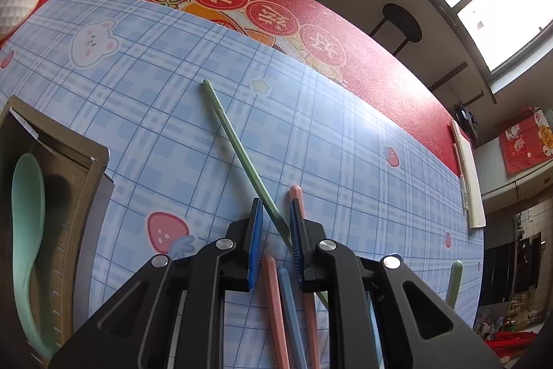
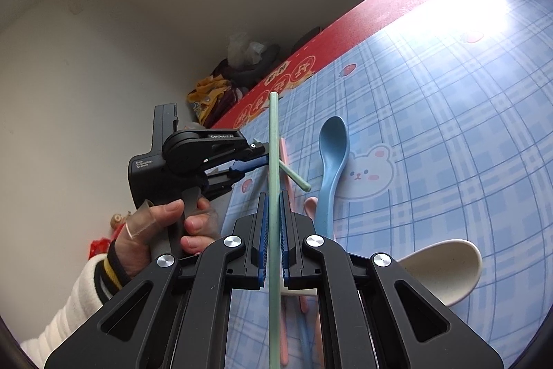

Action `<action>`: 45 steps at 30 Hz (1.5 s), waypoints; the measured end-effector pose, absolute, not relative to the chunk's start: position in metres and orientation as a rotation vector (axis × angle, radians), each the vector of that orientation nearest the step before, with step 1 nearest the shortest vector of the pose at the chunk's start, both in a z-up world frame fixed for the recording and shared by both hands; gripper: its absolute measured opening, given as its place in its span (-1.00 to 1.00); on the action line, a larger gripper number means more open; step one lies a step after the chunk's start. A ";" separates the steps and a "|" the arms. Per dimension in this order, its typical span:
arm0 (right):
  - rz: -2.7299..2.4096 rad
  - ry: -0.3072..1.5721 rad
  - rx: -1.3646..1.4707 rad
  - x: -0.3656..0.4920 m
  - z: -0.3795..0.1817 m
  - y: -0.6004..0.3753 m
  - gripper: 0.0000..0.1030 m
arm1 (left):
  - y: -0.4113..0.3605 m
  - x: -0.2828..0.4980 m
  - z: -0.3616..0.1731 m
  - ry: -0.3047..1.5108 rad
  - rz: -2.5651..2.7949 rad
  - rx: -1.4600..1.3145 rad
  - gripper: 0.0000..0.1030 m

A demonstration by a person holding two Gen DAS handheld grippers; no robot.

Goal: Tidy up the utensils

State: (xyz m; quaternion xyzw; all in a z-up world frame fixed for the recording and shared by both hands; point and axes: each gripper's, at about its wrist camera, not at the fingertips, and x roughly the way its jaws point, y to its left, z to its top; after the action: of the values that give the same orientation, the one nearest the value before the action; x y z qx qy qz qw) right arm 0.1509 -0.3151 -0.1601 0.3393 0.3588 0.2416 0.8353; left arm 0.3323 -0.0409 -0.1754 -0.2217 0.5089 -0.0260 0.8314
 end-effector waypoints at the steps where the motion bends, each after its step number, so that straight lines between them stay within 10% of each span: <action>1: 0.510 0.760 0.720 0.152 -0.160 -0.315 -0.88 | -0.043 0.334 -0.175 1.078 -0.053 -0.454 -0.70; 45: 0.487 0.788 0.727 0.157 -0.172 -0.314 -0.88 | 0.070 0.196 -0.128 1.081 -0.170 -0.285 -0.90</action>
State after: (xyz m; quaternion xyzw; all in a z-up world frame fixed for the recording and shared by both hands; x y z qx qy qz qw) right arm 0.1566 -0.3138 -0.1715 0.3427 0.3716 0.2298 0.8316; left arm 0.1962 0.0695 -0.1276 -0.1350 0.5121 -0.0808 0.8444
